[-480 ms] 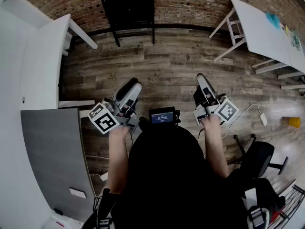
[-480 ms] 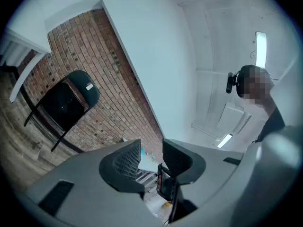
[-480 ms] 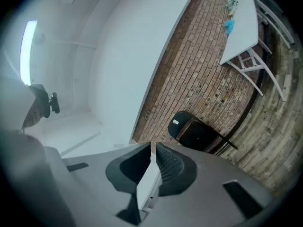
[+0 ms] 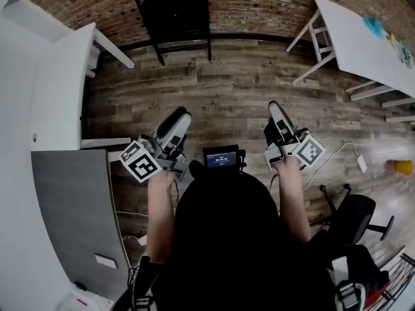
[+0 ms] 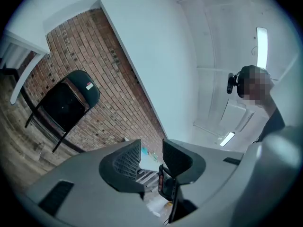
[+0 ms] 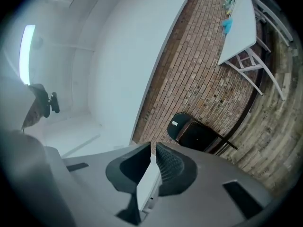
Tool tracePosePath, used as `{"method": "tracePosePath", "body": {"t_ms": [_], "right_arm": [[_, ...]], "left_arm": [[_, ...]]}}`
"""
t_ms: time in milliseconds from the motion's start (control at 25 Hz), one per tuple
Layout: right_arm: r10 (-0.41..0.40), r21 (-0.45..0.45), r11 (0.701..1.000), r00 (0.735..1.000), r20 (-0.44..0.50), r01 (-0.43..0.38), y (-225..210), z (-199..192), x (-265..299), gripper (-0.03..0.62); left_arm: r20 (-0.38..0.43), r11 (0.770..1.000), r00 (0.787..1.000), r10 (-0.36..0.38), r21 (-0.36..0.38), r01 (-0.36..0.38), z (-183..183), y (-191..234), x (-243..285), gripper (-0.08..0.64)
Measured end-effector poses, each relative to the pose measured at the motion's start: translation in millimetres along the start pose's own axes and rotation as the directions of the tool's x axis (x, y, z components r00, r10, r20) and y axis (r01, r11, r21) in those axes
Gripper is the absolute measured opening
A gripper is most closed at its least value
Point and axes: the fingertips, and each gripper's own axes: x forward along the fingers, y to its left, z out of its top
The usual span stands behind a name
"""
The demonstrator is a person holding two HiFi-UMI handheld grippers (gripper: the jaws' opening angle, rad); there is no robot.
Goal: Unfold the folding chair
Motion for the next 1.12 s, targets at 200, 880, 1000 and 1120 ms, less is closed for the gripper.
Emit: {"method": "tracePosePath", "body": {"t_ms": [200,880,1000,1120], "right_arm": [[0.013,0.013,1.000,1.000,0.000,-0.013,-7.6,-5.1,-2.2,0.044],[0.033,0.026,0.999,0.999,0.031,-0.033,-45.7,70.6,-34.9,0.046],[0.035,0.040,0.999,0.999,0.036,-0.036,-46.9,71.7,-33.7,0.046],[0.036,0.043,0.998,0.999,0.024,-0.037,-47.3,68.5,-25.4,0.046]], "left_arm": [[-0.002,1.000,1.000,0.006,0.007,-0.006,-6.7,5.3,-1.7,0.156],[-0.031,0.997,0.997,0.068,0.031,-0.067,-37.7,-16.3,50.7,0.156],[-0.033,0.997,0.997,0.076,0.032,-0.075,-37.4,-16.1,51.3,0.156],[-0.032,0.997,0.997,0.074,0.028,-0.073,-32.3,-10.6,54.1,0.156]]}}
